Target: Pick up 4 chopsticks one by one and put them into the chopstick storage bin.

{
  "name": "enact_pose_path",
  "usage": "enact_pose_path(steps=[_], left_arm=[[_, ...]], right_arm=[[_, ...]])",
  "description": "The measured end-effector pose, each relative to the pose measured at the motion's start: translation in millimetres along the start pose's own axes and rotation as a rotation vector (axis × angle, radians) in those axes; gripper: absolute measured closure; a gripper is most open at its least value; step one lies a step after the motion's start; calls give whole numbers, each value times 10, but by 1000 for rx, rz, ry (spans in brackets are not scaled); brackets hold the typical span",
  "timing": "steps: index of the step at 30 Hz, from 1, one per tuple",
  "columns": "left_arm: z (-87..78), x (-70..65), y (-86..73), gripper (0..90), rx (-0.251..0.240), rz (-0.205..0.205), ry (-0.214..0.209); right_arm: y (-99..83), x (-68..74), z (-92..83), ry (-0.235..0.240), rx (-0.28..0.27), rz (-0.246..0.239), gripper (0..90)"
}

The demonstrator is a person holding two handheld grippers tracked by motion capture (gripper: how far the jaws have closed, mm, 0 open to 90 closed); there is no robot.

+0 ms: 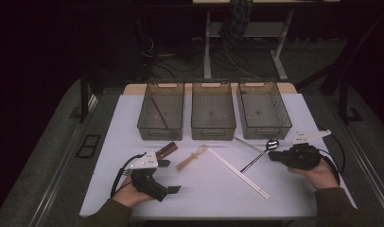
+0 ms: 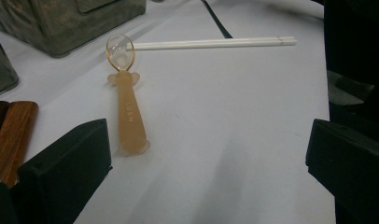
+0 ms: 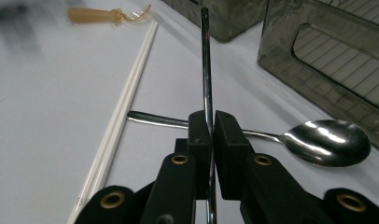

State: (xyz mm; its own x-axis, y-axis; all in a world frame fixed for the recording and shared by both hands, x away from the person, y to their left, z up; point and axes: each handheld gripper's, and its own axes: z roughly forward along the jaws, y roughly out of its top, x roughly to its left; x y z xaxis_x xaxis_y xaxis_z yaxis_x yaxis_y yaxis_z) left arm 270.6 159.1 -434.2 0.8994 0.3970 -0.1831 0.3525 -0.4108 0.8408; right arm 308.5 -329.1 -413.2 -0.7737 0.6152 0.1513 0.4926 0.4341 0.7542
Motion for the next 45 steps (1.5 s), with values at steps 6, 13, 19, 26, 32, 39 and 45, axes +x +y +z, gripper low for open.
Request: enact_pose_path(steps=[6,13,19,26,32,39,45], left_arm=[[5,-1,-1,0,2,1,0],[9,-3,-1,0,2,1,-1],[12,-4,-1,0,3,1,-2],[13,-1,-1,0,3,-1,0],[12,-2,-1,0,4,-1,0],[10,-2,-1,0,1,-2,-1],[3,-4,1,0,-3,-2,-1]], right_arm=[[53,30,8,13,-25,-3,852],[122,68,39,24,-36,-5,852],[208,92,77,50,-63,-2,852],[322,118,132,60,-83,-6,852],[402,129,188,77,-95,-3,852],[511,160,288,106,-98,-3,852],[612,214,362,120,-107,-14,852]])
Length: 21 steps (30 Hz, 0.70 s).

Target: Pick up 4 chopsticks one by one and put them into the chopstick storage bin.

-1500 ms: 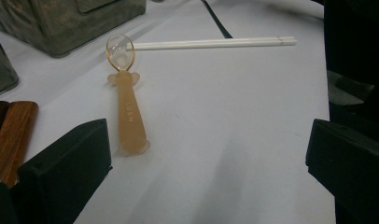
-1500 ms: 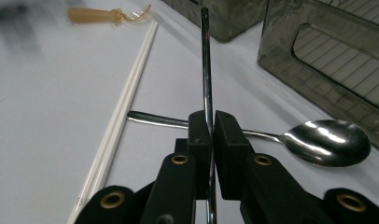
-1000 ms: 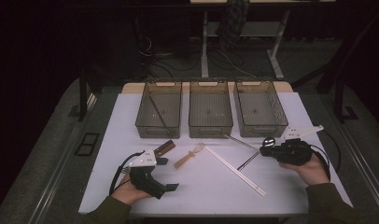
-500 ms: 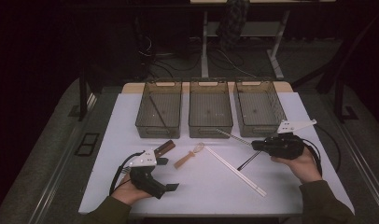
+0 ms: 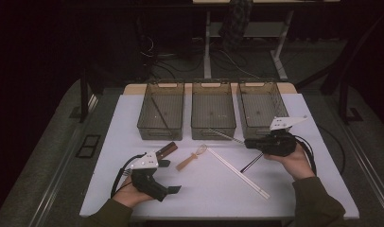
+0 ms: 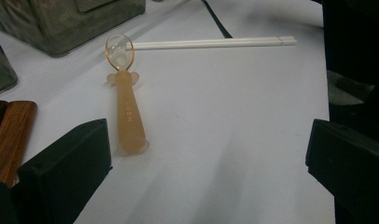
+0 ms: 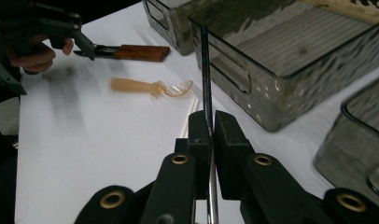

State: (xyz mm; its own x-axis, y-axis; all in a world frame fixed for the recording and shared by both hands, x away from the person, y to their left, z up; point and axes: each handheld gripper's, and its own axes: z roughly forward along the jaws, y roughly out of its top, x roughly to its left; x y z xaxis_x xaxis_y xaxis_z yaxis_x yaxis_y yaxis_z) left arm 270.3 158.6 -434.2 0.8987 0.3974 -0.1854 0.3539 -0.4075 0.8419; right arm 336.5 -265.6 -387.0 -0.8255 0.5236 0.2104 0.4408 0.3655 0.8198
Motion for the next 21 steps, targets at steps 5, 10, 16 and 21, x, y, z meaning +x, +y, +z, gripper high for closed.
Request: enact_pose_path(steps=[5,10,16,21], left_arm=[[12,7,0,0,0,-2,1],[1,6,-1,0,0,0,3],[10,11,-1,0,0,-2,3],[3,9,-1,0,-2,-1,3]], right_arm=[[88,35,64,1,-12,-3,852],[178,46,141,-4,-19,-5,852],[290,56,256,-16,-9,-12,852],[397,68,339,-24,-1,-19,852]])
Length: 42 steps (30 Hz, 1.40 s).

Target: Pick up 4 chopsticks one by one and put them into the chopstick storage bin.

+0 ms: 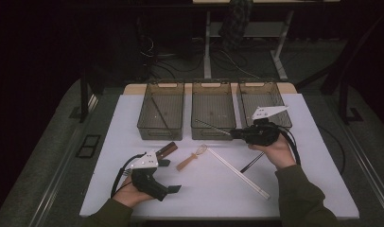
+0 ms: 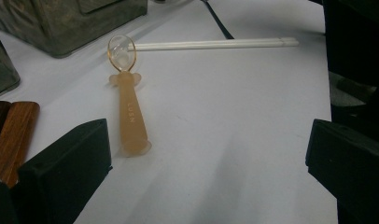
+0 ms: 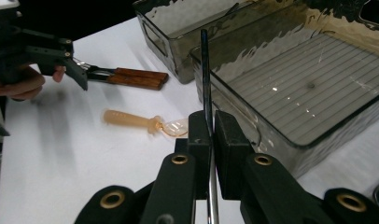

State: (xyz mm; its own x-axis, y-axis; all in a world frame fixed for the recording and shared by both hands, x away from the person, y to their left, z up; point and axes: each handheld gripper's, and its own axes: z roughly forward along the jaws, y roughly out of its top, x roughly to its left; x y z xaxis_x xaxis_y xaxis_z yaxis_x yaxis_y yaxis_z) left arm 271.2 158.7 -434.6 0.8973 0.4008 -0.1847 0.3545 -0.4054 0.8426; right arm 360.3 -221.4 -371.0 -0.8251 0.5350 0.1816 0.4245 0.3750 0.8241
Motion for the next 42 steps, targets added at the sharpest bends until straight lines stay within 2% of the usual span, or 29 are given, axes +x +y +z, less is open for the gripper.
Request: enact_pose_path(steps=[15,26,42], left_arm=[[1,4,0,0,-1,-2,5],[0,6,2,0,-4,-2,7],[5,-4,7,0,-3,0,-3]], right_arm=[[322,21,253,-29,13,8,852],[579,34,521,-59,19,26,852],[964,57,936,-90,54,23,852]])
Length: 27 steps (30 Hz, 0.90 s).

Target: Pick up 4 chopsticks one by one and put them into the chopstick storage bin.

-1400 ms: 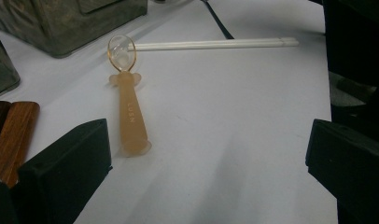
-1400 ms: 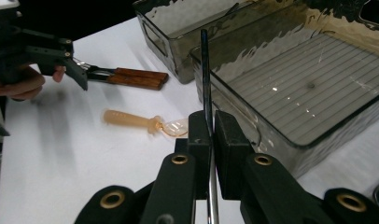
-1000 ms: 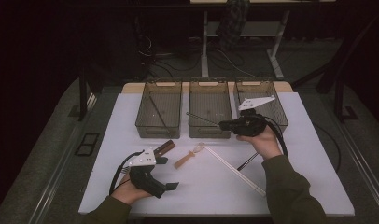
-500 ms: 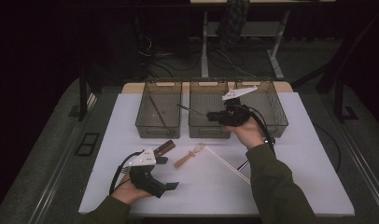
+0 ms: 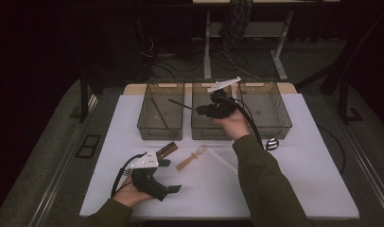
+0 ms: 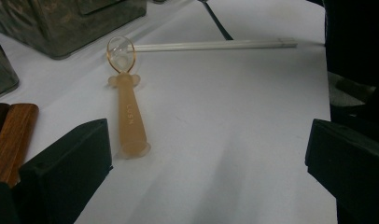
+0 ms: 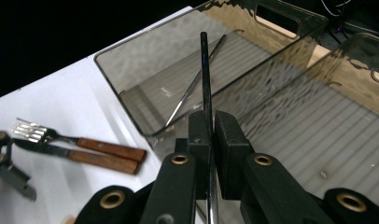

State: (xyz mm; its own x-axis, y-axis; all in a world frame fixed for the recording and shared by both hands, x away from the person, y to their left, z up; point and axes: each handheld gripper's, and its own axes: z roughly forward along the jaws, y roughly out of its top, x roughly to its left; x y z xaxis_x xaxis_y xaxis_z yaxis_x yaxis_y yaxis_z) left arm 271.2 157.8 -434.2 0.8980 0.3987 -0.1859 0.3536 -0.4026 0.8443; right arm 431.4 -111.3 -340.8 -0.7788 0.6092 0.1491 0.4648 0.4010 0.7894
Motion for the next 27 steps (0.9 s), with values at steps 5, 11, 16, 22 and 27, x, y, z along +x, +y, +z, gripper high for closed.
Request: enact_pose_path(steps=[5,11,16,22,27], left_arm=[[-1,0,1,0,2,0,-2],[1,1,0,0,2,-1,-6],[0,-3,3,0,0,1,-12],[-3,-2,5,0,-2,1,-15],[-1,-4,7,0,-5,4,-18]], right_arm=[[85,22,159,-7,5,7,852],[179,52,353,-17,23,21,852],[264,64,503,-22,18,43,852],[373,61,692,-47,40,47,851],[441,60,843,-78,61,56,851]])
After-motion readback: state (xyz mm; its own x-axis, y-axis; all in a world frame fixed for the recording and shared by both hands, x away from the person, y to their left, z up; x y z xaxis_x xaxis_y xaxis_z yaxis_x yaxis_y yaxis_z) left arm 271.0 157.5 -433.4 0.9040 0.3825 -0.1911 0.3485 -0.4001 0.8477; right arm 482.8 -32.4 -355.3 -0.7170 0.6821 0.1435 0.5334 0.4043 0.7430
